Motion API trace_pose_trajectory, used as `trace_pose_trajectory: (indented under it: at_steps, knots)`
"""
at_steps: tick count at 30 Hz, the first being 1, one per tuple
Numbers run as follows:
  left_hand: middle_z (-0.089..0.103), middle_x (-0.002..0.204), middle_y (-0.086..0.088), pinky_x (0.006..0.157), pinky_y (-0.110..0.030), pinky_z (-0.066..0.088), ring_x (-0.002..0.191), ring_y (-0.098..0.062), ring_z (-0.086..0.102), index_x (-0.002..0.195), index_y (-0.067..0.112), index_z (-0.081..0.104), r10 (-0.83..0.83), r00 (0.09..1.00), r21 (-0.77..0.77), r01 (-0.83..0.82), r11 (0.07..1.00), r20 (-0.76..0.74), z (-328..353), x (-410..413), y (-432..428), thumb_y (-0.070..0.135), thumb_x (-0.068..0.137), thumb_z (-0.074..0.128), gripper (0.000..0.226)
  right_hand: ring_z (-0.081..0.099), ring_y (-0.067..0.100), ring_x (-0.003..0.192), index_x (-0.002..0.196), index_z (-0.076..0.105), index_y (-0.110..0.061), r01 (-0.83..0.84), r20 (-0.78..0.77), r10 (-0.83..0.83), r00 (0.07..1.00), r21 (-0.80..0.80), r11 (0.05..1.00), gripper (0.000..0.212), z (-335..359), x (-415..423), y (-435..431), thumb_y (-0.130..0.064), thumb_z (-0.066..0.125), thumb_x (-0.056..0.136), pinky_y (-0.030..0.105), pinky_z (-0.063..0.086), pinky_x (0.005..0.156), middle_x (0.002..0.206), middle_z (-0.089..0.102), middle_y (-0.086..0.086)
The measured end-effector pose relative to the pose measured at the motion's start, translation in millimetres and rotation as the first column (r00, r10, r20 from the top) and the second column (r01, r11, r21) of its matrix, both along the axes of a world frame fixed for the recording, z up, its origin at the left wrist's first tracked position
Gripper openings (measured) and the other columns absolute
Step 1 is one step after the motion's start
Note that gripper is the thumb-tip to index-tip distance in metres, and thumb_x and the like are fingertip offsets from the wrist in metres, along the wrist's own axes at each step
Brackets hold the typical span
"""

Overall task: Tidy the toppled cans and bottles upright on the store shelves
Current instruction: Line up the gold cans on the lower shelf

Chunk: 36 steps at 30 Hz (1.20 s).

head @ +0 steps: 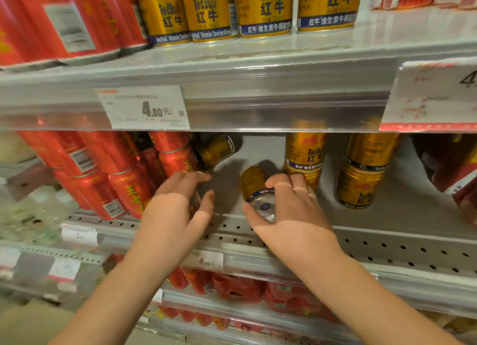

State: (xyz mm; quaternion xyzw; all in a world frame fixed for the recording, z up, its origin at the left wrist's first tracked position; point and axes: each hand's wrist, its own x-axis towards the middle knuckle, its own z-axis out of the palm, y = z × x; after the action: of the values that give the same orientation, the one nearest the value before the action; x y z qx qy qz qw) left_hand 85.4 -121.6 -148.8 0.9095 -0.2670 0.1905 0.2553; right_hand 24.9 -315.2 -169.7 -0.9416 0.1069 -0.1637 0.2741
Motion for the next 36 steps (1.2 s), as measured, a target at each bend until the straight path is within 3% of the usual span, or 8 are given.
trace_pose_trajectory:
  at_steps: [5, 10, 14, 22, 26, 29, 32, 36]
  knots:
    - [0.06, 0.119, -0.013, 0.083, -0.044, 0.049, 0.095, -0.033, 0.057, 0.126, 0.009, 0.062, 0.204, 0.977, 0.276, -0.211, 0.938, 0.055, -12, -8, 43, 0.023, 0.082, 0.072, 0.047, 0.05, 0.027, 0.119, 0.134, 0.038, -0.025, 0.023, -0.044, -0.026, 0.999, -0.073, 0.997, 0.069, 5, 19, 25, -0.064, 0.062, 0.083, 0.039, 0.048, 0.094, 0.129, 0.043, 0.003]
    - [0.059, 0.124, -0.014, 0.088, -0.044, 0.051, 0.1, -0.033, 0.054, 0.136, 0.006, 0.056, 0.132, 0.986, 0.41, -0.162, 0.898, 0.103, -10, 1, 55, 0.034, 0.079, 0.074, 0.066, 0.054, 0.033, 0.117, 0.153, 0.012, -0.031, 0.095, -0.181, -0.116, 0.977, -0.12, 0.988, 0.085, 3, 43, 39, -0.069, 0.05, 0.087, 0.039, 0.05, 0.086, 0.138, 0.044, 0.01]
    - [0.063, 0.118, -0.016, 0.084, -0.044, 0.049, 0.1, -0.035, 0.055, 0.135, 0.002, 0.058, 0.072, 0.987, 0.524, -0.139, 0.84, 0.147, -6, 17, 54, 0.045, 0.08, 0.071, 0.071, 0.058, 0.031, 0.109, 0.15, 0.018, -0.031, 0.184, -0.205, -0.201, 0.958, -0.1, 0.978, 0.078, -3, 52, 40, -0.066, 0.051, 0.089, 0.037, 0.05, 0.081, 0.127, 0.053, 0.009]
    - [0.06, 0.117, -0.012, 0.086, -0.04, 0.046, 0.105, -0.031, 0.055, 0.137, 0.002, 0.053, -0.094, 0.987, 0.661, -0.018, 0.75, 0.133, -1, 38, 53, 0.056, 0.077, 0.065, 0.082, 0.063, 0.011, 0.09, 0.135, 0.039, -0.043, 0.243, -0.046, -0.24, 0.97, 0.295, 0.924, 0.07, -14, 32, 52, -0.042, 0.077, 0.077, 0.018, 0.046, 0.07, 0.11, 0.063, -0.009]
    - [0.038, 0.142, -0.002, 0.093, -0.037, 0.046, 0.122, -0.025, 0.051, 0.15, 0.024, 0.025, -0.161, 0.985, 0.502, 0.169, 0.848, -0.059, -1, 49, 51, 0.059, 0.087, 0.055, 0.079, 0.059, 0.009, 0.111, 0.143, 0.03, -0.047, 0.17, 0.059, -0.238, 0.969, 0.536, 0.827, 0.093, -12, 24, 55, -0.023, 0.085, 0.073, 0.02, 0.05, 0.09, 0.136, 0.047, -0.004]
    - [0.042, 0.136, 0.008, 0.093, -0.031, 0.046, 0.118, -0.02, 0.055, 0.148, 0.035, 0.032, -0.186, 0.954, 0.222, 0.239, 0.945, -0.234, -1, 47, 50, 0.064, 0.082, 0.059, 0.077, 0.059, -0.014, 0.098, 0.132, 0.038, -0.053, 0.071, 0.141, -0.19, 0.972, 0.59, 0.804, 0.079, -9, 16, 55, -0.023, 0.084, 0.075, 0.001, 0.046, 0.074, 0.124, 0.053, -0.016]
    - [0.052, 0.121, 0.016, 0.089, -0.026, 0.044, 0.104, -0.008, 0.056, 0.138, 0.041, 0.045, -0.191, 0.918, -0.076, 0.176, 0.982, -0.349, -4, 44, 44, 0.068, 0.072, 0.059, 0.074, 0.065, -0.009, 0.094, 0.121, 0.049, -0.056, 0.012, 0.214, -0.218, 0.952, 0.687, 0.726, 0.063, -8, 5, 51, -0.027, 0.084, 0.078, 0.006, 0.05, 0.072, 0.111, 0.066, -0.018]
    - [0.077, 0.094, 0.01, 0.087, -0.03, 0.058, 0.087, -0.007, 0.073, 0.122, 0.031, 0.065, -0.359, 0.641, -0.499, -0.043, 0.866, -0.678, -1, 54, 27, 0.058, 0.065, 0.069, 0.062, 0.067, 0.001, 0.101, 0.125, 0.053, -0.051, -0.109, 0.314, -0.187, 0.931, 0.728, 0.677, 0.063, -9, 0, 46, -0.037, 0.083, 0.072, 0.009, 0.05, 0.077, 0.112, 0.069, -0.021]
